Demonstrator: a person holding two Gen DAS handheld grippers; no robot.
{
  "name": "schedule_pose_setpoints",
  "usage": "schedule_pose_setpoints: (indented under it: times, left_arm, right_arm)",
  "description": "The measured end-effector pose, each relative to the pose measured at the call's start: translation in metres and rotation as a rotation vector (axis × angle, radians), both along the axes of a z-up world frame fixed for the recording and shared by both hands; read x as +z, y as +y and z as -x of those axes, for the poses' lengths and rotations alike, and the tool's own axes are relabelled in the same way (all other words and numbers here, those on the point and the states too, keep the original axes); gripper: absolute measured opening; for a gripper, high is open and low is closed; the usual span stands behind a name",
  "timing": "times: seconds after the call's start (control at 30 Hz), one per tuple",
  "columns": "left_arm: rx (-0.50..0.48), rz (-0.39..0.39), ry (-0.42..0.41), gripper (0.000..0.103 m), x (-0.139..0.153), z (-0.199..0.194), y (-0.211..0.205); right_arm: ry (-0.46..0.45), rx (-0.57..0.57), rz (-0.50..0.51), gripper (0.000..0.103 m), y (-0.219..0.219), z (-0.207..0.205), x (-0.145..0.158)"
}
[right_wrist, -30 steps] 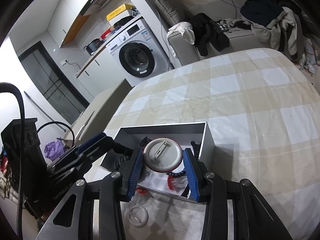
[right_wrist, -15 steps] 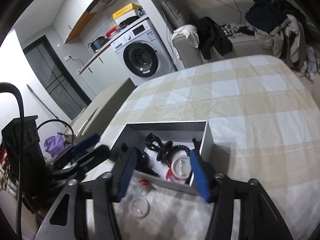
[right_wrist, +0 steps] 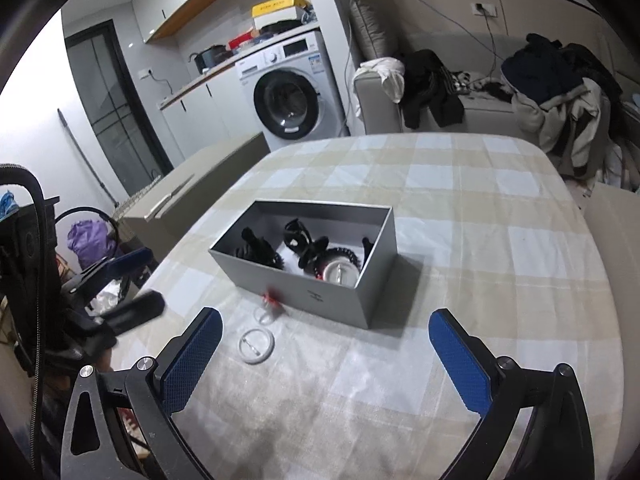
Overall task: Organize jewelry
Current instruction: 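Lift both open tools away from the box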
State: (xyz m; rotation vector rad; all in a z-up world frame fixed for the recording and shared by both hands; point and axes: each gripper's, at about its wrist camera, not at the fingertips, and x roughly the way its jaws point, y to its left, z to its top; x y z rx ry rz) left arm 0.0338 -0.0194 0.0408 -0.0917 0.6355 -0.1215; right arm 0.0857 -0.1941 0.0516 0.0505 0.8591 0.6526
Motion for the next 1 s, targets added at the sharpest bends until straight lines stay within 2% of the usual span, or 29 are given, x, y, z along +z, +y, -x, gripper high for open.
schedule_pose_setpoints:
  times: [0.13,0.2,0.37,0.6,0.63,0.73,0.87,1.0]
  left_arm:
    - [-0.025,-0.065,0.089,0.102,-0.018,-0.012,-0.01]
    - [-0.042,-0.082,0.108,0.102,-0.024,-0.013,-0.012]
    - [-0.044,-0.074,0.143,0.102,-0.035,-0.011,-0.012]
    - [-0.063,-0.068,0.208,0.102,-0.05,-0.011,-0.012]
    - [-0.069,-0.066,0.215,0.1,-0.051,-0.011,-0.014]
    - [-0.105,-0.085,0.245,0.079,-0.055,-0.012,-0.021]
    - [-0.133,-0.106,0.27,0.07,-0.06,-0.011,-0.029]
    - [-0.146,-0.104,0.268,0.07,-0.061,-0.008,-0.032]
  right_arm:
    - [0.003,0.017,0.022,0.103,0.003,0.0,-0.005]
    - [0.016,0.033,0.036,0.103,0.006,-0.001,-0.011]
    - [0.038,0.051,0.07,0.103,0.014,-0.004,-0.025]
    - [0.06,0.02,0.058,0.103,0.008,-0.008,-0.029]
    - [0.062,0.02,0.056,0.103,0.008,-0.008,-0.029]
    - [0.064,0.025,0.055,0.103,0.008,-0.008,-0.029]
    - [0.077,0.033,0.05,0.103,0.01,-0.009,-0.031]
    - [0.08,0.031,0.052,0.103,0.01,-0.01,-0.032]
